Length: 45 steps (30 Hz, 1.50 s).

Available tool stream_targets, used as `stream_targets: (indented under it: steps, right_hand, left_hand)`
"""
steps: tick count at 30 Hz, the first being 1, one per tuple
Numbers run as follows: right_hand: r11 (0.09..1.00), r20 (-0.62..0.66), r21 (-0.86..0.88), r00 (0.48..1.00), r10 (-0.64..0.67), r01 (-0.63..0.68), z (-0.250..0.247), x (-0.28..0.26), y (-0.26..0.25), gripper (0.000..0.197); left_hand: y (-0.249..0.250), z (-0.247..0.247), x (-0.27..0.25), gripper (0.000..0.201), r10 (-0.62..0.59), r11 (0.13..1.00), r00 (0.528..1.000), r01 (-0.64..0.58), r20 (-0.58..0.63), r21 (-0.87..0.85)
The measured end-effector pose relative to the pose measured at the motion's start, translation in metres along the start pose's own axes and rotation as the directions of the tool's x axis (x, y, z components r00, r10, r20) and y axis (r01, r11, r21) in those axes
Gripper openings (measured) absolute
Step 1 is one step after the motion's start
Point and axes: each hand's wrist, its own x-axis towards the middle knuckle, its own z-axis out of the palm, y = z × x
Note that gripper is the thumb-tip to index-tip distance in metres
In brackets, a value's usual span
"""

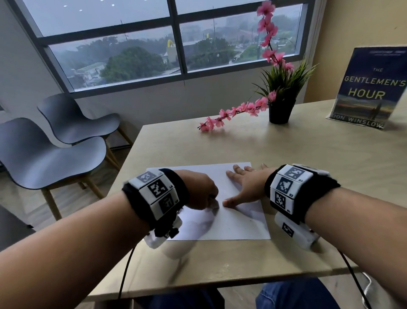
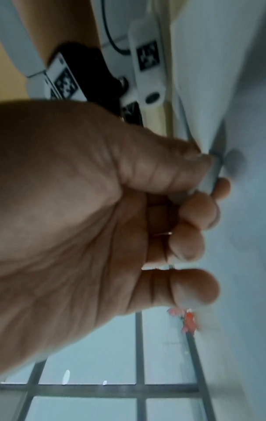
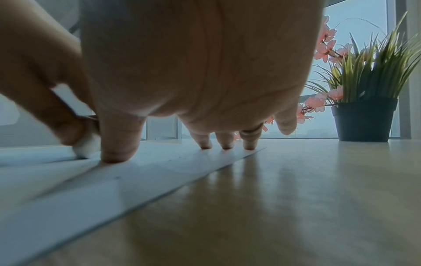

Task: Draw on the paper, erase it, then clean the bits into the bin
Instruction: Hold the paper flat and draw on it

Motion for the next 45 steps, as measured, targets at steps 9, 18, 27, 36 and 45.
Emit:
stream_targets:
  steps: [9,18,27,36,45]
  right_hand:
    - [1.0,-0.004,0.002,1.0,-0.003,0.003,0.0,0.0,0.0,0.105]
    - [1.0,0.001,0.014,1.0,0.001,-0.001,-0.001,-0.001,0.0,0.105]
    - [1.0,0.004,0.012,1.0,-0.001,0.001,0.0,0.002,0.001,0.106]
    - [1.0,0.011,0.023,1.0,-0.001,0.001,-0.001,0.001,0.001,0.105]
    - [1.0,0.004,0.023,1.0,0.01,-0.01,0.0,0.001,0.0,0.104]
  left_hand:
    - [-0.008,0.006,-0.007,0.028,-0.031,0.999,0.999,0.031,0.009,-0.041]
    - [-0.009,0.012,-0.016,0.026,-0.021,1.0,1.0,0.021,0.018,-0.019]
    - [-0.009,0.018,-0.021,0.019,-0.007,1.0,1.0,0.007,0.024,0.005]
    - [-0.01,0.024,-0.027,0.02,-0.008,0.999,0.999,0.01,0.049,-0.032]
    - [-0.015,0.03,-0.024,0.016,-0.009,0.996,1.0,0.012,0.027,-0.093]
